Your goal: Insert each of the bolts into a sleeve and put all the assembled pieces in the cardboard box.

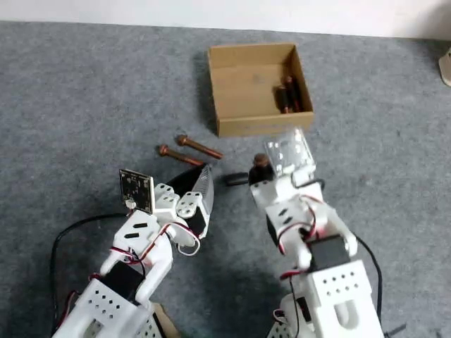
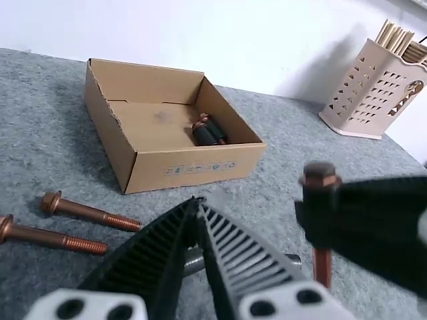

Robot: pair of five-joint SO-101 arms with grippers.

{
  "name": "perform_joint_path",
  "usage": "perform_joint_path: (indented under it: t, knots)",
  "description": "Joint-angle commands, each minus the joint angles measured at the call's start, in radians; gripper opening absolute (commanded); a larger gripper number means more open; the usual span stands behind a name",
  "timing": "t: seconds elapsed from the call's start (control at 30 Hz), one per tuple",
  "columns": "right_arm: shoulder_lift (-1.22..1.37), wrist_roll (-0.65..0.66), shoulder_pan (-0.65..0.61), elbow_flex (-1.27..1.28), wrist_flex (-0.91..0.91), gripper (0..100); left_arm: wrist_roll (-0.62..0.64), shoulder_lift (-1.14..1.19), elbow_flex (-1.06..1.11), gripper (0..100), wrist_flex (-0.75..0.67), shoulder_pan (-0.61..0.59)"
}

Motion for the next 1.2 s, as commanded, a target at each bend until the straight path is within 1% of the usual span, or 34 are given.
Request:
perform_joint_path:
  t: [0.0,0.17,0.53,0.93,1.17]
  knots:
    - [0.090,-0.005,0.010,-0.154,-0.007,0.5,0.005,-0.002,-0.038,1,-0.005,-0.010]
    - [0.240,-0.006,0.012,-0.274,-0.007,0.5,0.005,-0.002,-0.038,1,-0.005,-0.016]
    - [0.562,-0.009,0.102,-0.527,-0.007,0.5,0.006,-0.001,-0.038,1,-0.002,-0.008]
    - [0.868,-0.002,0.105,-0.812,-0.005,0.5,0.006,-0.001,-0.038,1,0.000,-0.010]
    - [1.050,-0.002,0.145,-1.000,-0.005,0.5,0.005,-0.001,-0.038,1,0.000,-0.012]
